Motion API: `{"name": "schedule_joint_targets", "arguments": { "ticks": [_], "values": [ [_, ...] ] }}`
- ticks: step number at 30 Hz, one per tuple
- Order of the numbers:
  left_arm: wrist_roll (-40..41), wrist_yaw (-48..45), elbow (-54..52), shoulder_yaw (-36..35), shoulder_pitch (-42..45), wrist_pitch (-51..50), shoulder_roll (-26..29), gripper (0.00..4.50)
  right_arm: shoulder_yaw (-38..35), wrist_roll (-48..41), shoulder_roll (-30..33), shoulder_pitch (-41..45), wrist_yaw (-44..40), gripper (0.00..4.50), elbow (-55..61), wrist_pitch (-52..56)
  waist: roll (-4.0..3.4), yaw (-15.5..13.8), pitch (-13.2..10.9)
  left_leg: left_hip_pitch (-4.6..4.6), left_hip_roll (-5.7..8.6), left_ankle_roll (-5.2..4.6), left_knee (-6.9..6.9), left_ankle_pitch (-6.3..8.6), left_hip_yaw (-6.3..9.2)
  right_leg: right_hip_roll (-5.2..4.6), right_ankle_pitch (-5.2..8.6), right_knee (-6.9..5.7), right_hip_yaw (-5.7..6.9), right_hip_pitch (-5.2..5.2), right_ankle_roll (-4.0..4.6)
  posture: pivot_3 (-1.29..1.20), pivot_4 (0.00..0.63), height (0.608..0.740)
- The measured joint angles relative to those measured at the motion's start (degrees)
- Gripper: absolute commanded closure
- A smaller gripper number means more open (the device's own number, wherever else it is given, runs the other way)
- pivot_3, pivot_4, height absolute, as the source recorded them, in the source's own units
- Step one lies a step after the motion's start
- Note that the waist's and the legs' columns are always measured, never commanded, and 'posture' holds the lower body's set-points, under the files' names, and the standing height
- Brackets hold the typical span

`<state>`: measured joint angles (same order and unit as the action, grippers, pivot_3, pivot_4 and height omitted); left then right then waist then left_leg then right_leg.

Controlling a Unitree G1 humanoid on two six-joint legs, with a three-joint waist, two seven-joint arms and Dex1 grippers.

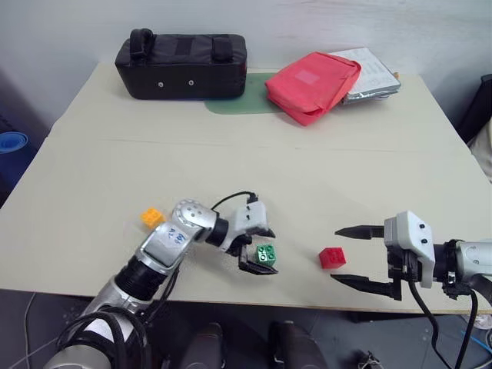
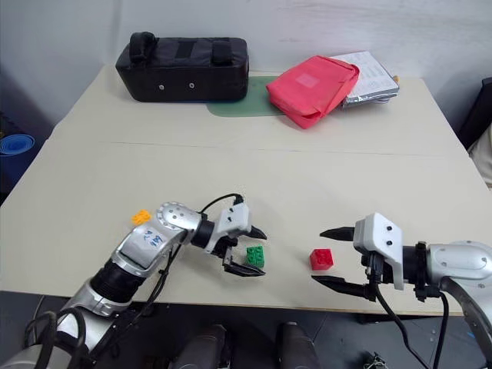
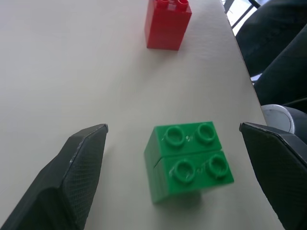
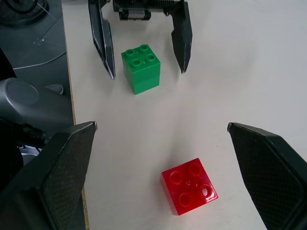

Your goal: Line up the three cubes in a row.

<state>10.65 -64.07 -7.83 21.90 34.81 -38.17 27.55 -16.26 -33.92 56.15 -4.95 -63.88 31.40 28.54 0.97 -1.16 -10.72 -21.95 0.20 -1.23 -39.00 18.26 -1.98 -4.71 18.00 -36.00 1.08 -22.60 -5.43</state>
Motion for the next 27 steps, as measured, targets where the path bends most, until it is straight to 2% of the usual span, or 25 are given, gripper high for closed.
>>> {"name": "schedule_joint_targets", "arguments": {
  "ticks": [7,11,15,18,23,27],
  "values": [
    [6.3,-3.9,-3.3,-8.4,-0.4,-0.4,8.4,0.02,1.7,1.1,0.1,5.7,-2.7,0.00,-4.7,-1.8,-0.01,0.1,0.0,-0.01,0.00,0.03,0.04,0.02,0.00,-0.01,0.00,0.04,0.01,-0.03,0.00,0.00,0.150,0.740],
    [9.8,-4.7,-5.4,-16.5,-5.4,-1.4,16.2,0.02,3.3,1.1,0.6,10.2,-5.4,0.00,-7.9,-2.3,-0.02,1.1,0.0,-0.02,-0.01,0.04,0.11,0.02,0.01,-0.05,0.01,0.06,0.01,-0.07,0.02,0.00,0.150,0.740],
    [13.3,-1.6,-8.1,-29.0,-12.7,-4.7,21.6,0.02,4.9,-0.2,0.7,16.0,-7.0,0.00,-10.4,-1.3,-0.03,1.5,0.0,0.00,-0.03,0.06,0.20,0.02,0.01,-0.07,0.03,0.08,0.02,-0.09,0.05,0.00,0.150,0.740],
    [14.5,1.4,-12.3,-42.7,-25.5,-6.6,22.7,0.02,7.0,-1.4,0.5,21.0,-8.1,0.00,-12.3,0.1,-0.05,2.2,0.0,0.02,-0.03,0.06,0.43,0.04,-0.05,-0.12,0.04,0.18,-0.01,-0.13,0.07,0.00,0.150,0.740],
    [14.1,5.6,-13.9,-55.7,-40.6,-4.8,19.6,0.02,10.2,-1.4,-0.6,25.6,-10.2,0.00,-15.1,0.2,-0.04,1.8,0.0,0.10,0.03,0.11,0.81,0.01,-0.03,-0.21,0.06,0.33,0.07,-0.15,0.12,0.00,0.150,0.740],
    [12.3,8.0,-10.0,-57.9,-44.6,-0.1,18.3,0.02,12.5,-0.6,-1.3,28.2,-11.5,0.00,-17.5,0.0,-0.04,1.1,0.0,0.16,0.04,0.03,0.85,0.04,0.00,-0.27,0.08,0.29,0.15,-0.12,0.19,0.00,0.150,0.740]
  ]
}}
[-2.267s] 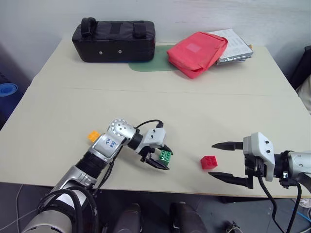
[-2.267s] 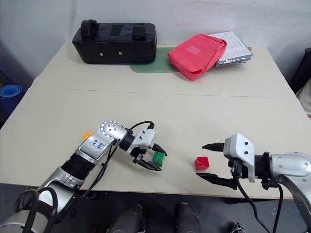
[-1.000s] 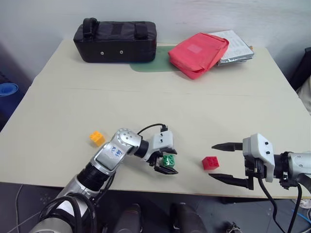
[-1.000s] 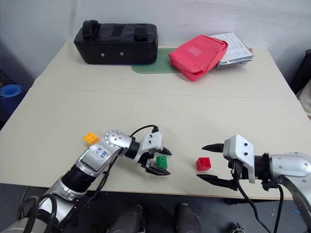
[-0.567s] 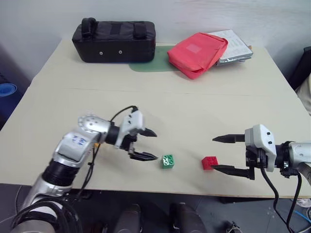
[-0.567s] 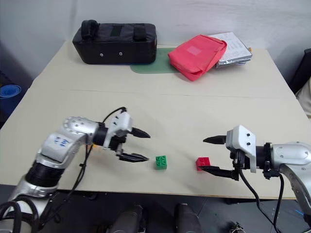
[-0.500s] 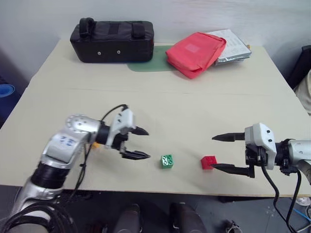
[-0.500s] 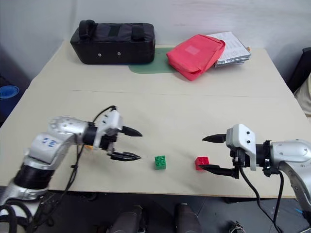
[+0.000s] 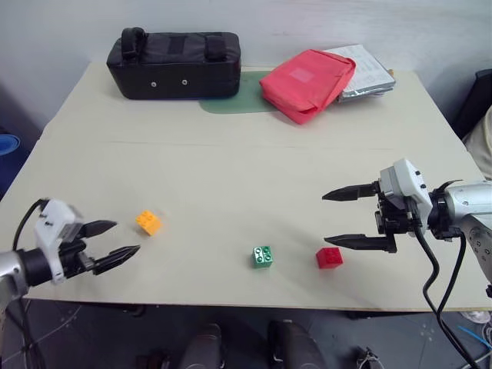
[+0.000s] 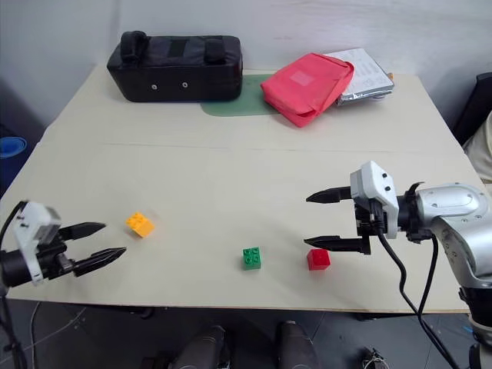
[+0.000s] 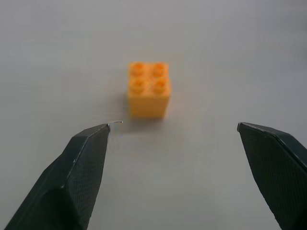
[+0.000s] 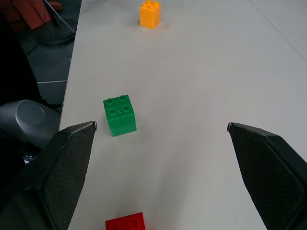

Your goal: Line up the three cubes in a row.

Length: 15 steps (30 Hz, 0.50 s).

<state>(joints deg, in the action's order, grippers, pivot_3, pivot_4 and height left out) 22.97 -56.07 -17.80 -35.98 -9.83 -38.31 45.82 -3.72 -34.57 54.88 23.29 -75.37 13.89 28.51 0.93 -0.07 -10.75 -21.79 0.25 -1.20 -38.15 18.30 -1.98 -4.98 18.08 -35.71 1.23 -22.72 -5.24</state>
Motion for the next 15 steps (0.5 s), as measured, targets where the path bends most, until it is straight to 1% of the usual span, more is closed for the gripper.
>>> {"name": "schedule_joint_targets", "arguments": {
  "ticks": [3,8,12,15],
  "values": [
    [-0.1,1.2,0.7,1.0,1.5,1.7,0.6,0.02,1.1,0.4,-0.5,1.2,-0.5,0.00,-0.7,-0.7,0.00,0.0,0.0,0.00,0.01,0.00,0.04,0.00,0.00,-0.03,-0.02,0.03,0.00,0.01,0.04,0.00,0.150,0.740],
    [0.3,3.7,2.8,8.1,9.5,0.3,1.4,0.02,1.3,0.5,-1.1,1.9,0.0,0.00,0.0,-0.4,0.00,0.4,0.0,0.01,0.02,0.12,0.13,-0.06,-0.03,-0.03,-0.02,0.02,0.01,-0.03,0.04,0.00,0.150,0.740],
    [-1.7,7.1,4.7,13.8,12.1,-0.4,1.5,0.02,1.1,0.1,-1.7,0.8,1.5,0.00,2.1,0.6,0.00,1.0,0.0,0.01,0.02,0.14,0.18,-0.04,-0.08,-0.02,-0.02,0.04,-0.01,-0.06,0.04,0.00,0.150,0.740],
    [-3.4,10.0,8.0,15.8,13.7,-0.4,1.5,0.02,1.0,-0.4,-2.2,-0.1,2.7,0.00,3.6,1.3,0.00,1.5,0.0,0.01,0.02,0.14,0.18,-0.05,-0.08,-0.01,-0.02,0.00,-0.01,-0.08,0.04,0.00,0.150,0.740]
  ]
}}
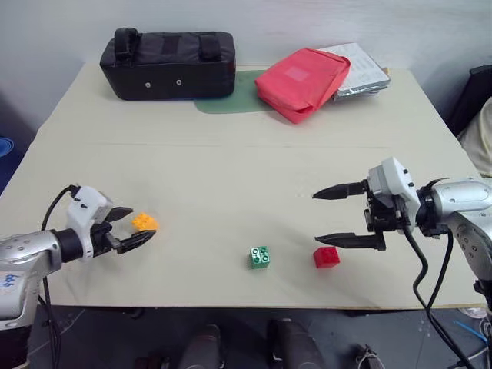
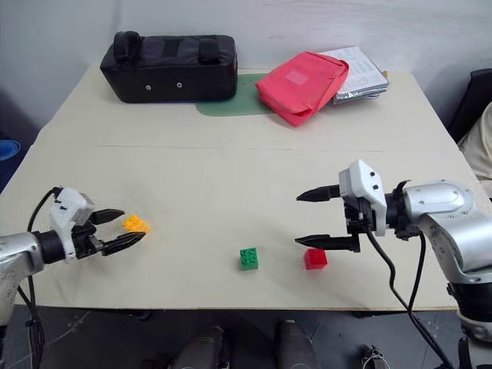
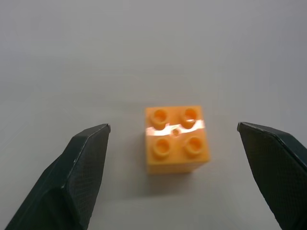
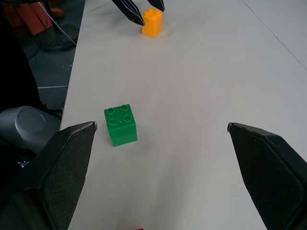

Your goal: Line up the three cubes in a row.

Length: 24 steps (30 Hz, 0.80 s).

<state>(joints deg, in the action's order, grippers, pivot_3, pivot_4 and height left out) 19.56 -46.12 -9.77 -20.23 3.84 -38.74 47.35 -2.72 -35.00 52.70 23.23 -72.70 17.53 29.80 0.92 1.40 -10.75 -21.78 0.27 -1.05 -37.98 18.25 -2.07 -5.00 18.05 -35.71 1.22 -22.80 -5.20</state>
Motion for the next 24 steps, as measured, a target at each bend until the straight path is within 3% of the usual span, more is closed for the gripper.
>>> {"name": "schedule_joint_targets", "arguments": {
  "ticks": [7,11,18,24],
  "values": [
    [-0.2,0.9,2.5,3.9,2.6,1.2,-0.2,0.02,-0.1,-0.1,0.0,-1.8,1.0,0.00,1.3,0.1,0.00,0.1,0.0,0.00,0.00,0.01,-0.01,-0.01,0.00,0.00,0.00,-0.01,-0.01,0.01,0.00,0.00,0.150,0.740],
    [-0.6,0.8,4.7,6.0,3.2,2.1,-0.2,0.89,-0.1,-0.3,0.0,-1.4,1.3,0.00,1.5,0.2,0.00,0.1,0.0,0.01,0.00,0.02,-0.01,-0.01,0.00,0.00,0.00,-0.02,-0.01,0.00,0.00,0.00,0.150,0.740],
    [0.5,0.7,8.4,4.7,4.4,3.2,-1.0,2.97,-0.3,-0.5,0.0,-0.5,1.4,0.00,1.5,0.4,0.00,0.1,0.0,0.01,0.00,0.01,-0.01,-0.01,0.00,0.00,0.00,-0.01,-0.01,0.00,0.00,0.00,0.150,0.740],
    [0.3,-8.7,4.5,9.3,2.7,8.9,3.4,2.97,-1.1,-0.5,1.6,-1.6,0.0,0.00,1.7,0.1,0.00,-0.1,0.0,0.01,0.00,0.02,-0.01,-0.01,0.00,-0.02,0.00,0.04,0.00,0.01,0.00,0.00,0.150,0.740]
  ]
}}
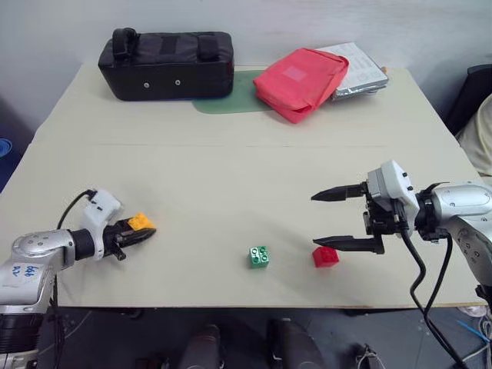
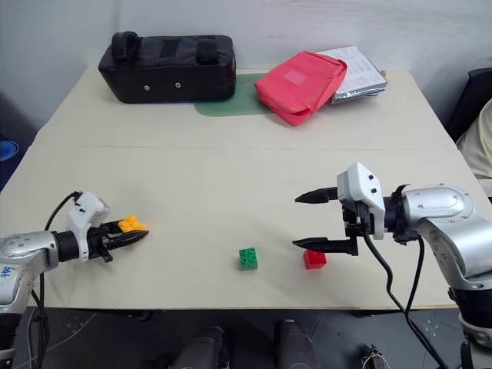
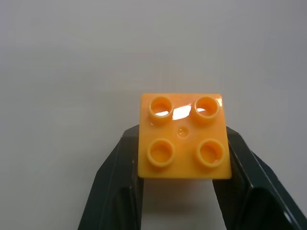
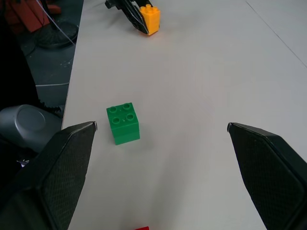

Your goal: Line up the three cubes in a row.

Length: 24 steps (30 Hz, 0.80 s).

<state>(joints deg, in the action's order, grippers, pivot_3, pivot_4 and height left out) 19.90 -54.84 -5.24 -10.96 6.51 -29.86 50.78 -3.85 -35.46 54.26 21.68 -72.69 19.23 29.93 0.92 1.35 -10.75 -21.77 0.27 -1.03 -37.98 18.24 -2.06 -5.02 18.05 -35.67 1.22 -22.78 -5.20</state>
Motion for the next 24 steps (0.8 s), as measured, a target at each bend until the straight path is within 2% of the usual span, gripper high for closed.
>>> {"name": "schedule_joint_targets", "arguments": {
  "ticks": [2,7,13,20,24],
  "values": [
    [-0.5,-4.5,-1.1,3.0,1.3,2.7,2.4,2.97,-0.2,0.1,1.8,-2.0,-2.1,0.00,1.0,-0.8,0.00,-0.2,0.0,0.00,0.00,0.00,0.01,0.00,0.00,0.00,0.01,0.02,0.00,0.01,0.01,0.00,0.150,0.740],
    [-2.5,-12.4,-1.7,11.5,8.5,7.4,3.4,2.97,-1.8,0.2,3.0,-4.8,-3.2,0.00,1.2,-1.2,0.00,-0.2,0.0,0.00,0.00,-0.01,0.02,0.00,0.00,0.00,0.01,0.02,0.00,0.01,0.01,0.00,0.150,0.740],
    [-6.4,-16.2,-2.0,21.8,13.2,9.3,0.3,2.97,-5.4,0.2,3.4,-12.4,-1.4,0.00,4.6,-1.1,0.00,0.1,0.0,-0.01,0.00,-0.03,0.02,0.00,-0.04,0.03,0.00,-0.01,-0.03,0.01,0.00,0.00,0.150,0.740],
    [-9.0,-14.7,-2.3,23.6,13.4,11.0,-2.4,2.97,-8.7,0.0,3.4,-18.6,1.7,0.00,8.8,-0.8,0.00,-0.1,0.0,0.05,0.00,-0.10,-0.04,-0.01,-0.03,0.04,0.00,-0.13,-0.05,0.05,-0.01,0.00,0.150,0.740],
    [-9.9,-14.0,-1.1,23.4,13.4,13.7,-3.1,2.97,-9.4,-0.4,3.4,-19.2,2.4,0.00,9.6,-0.7,0.00,-0.5,0.0,0.10,0.00,-0.09,-0.05,-0.01,-0.03,0.04,0.00,-0.13,-0.05,0.08,-0.01,0.00,0.150,0.740]
  ]
}}
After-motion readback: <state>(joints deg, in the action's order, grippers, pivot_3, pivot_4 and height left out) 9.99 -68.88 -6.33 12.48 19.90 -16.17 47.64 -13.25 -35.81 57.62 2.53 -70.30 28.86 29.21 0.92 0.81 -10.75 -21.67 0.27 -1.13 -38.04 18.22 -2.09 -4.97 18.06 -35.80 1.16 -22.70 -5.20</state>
